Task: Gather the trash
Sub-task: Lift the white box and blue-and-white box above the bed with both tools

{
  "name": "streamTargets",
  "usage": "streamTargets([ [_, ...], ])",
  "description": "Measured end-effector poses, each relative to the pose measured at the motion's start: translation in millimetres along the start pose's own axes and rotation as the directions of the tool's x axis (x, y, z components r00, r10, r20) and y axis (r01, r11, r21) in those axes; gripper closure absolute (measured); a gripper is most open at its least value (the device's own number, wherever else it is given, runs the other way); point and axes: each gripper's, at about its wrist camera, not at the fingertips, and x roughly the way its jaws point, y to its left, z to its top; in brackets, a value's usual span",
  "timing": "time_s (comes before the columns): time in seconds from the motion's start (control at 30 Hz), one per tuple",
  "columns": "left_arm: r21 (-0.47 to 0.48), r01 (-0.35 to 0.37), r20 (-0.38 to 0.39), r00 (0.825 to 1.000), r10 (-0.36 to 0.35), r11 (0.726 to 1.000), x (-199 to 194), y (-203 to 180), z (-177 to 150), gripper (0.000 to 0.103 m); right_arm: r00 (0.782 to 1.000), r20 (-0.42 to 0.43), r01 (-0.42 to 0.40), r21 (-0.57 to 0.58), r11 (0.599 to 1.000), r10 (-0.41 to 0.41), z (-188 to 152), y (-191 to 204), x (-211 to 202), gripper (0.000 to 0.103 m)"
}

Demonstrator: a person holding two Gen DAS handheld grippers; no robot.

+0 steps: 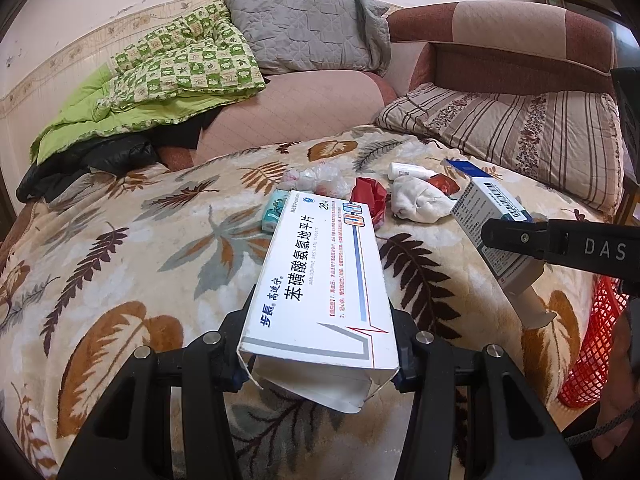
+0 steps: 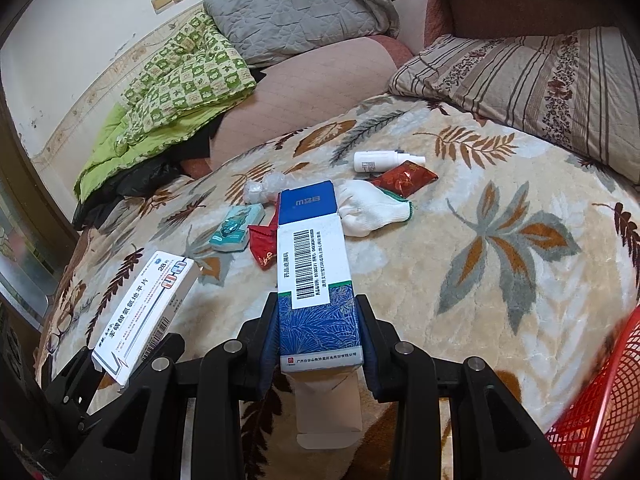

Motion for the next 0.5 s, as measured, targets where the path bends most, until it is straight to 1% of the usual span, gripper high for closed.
streamTargets([
  [0.5, -0.003, 0.005, -0.004, 1.000, -0.005, 1.000, -0.4, 2.0, -1.2, 0.053, 1.000, 0.006, 0.006, 0.007, 1.000, -0.006, 0.0, -1.1, -2.8, 0.065],
])
